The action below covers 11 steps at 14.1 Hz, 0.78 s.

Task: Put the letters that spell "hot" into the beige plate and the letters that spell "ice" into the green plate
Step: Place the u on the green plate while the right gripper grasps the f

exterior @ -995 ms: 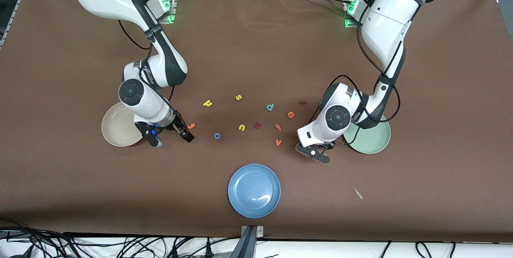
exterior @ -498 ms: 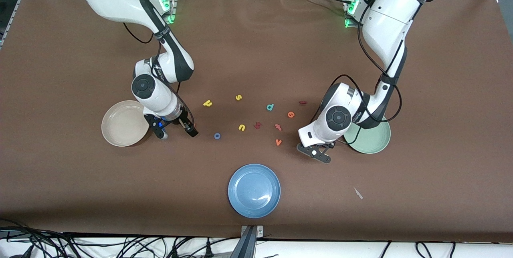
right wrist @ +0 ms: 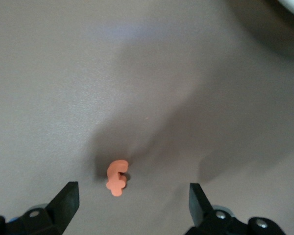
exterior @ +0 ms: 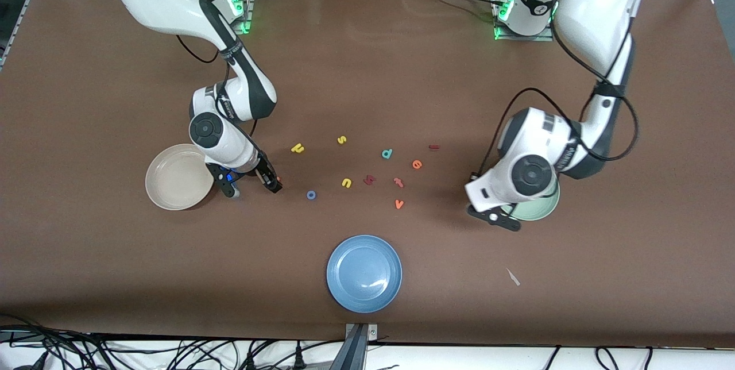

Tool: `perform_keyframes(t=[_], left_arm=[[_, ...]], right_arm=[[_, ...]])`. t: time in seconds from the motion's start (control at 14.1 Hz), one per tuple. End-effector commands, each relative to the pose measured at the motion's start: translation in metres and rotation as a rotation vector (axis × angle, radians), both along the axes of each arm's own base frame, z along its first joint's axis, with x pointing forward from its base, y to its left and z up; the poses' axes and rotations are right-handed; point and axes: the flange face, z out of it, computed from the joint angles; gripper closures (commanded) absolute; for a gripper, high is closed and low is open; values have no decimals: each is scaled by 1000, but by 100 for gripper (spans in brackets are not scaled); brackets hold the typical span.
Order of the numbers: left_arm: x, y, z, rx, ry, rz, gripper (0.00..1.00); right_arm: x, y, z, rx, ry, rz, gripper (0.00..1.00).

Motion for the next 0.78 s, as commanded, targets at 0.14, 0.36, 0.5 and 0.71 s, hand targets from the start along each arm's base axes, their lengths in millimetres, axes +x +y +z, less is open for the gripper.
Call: perform_keyframes(t=[0.14, 0.36, 0.5, 0.71], left_arm=[[-11, 43, -41, 68, 44, -7, 89], [-14, 42, -51, 65, 40, 0, 1], [-14, 36, -45, 64, 38, -2, 0], [-18, 3, -23, 24, 13, -31, 0]], right_arm=[[7, 8, -10, 8, 18, -28, 8], [11, 10, -11, 10, 17, -23, 15], [17, 12, -11, 13, 15, -26, 23], [18, 13, -12, 9, 25, -24, 39]])
